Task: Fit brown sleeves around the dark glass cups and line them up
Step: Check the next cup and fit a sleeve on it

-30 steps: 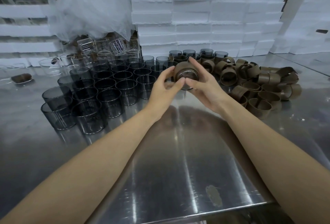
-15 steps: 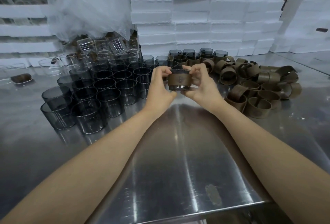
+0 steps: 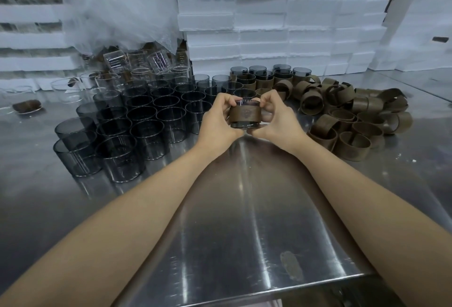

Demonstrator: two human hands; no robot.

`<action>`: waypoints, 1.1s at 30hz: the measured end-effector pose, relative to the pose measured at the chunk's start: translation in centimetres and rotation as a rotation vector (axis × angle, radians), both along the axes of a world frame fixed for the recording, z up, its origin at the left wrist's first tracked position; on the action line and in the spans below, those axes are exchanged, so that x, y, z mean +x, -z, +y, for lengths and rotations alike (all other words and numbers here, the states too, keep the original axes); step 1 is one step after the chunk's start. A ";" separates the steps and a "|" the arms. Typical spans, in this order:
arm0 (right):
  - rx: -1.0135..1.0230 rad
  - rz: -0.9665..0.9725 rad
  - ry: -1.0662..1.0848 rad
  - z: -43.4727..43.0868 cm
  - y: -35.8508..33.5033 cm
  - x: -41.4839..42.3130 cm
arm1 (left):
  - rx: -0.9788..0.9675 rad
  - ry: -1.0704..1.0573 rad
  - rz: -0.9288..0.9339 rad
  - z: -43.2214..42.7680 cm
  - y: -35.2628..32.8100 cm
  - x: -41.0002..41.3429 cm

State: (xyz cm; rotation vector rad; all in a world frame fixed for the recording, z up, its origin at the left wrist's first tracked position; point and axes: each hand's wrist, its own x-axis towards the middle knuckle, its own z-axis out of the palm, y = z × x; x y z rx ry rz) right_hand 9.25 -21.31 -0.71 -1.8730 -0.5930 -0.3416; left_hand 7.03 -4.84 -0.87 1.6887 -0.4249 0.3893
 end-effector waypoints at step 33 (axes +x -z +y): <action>0.155 0.219 -0.184 0.5 -0.1 0.0 | 0.015 -0.098 0.101 0.0 0.2 0.4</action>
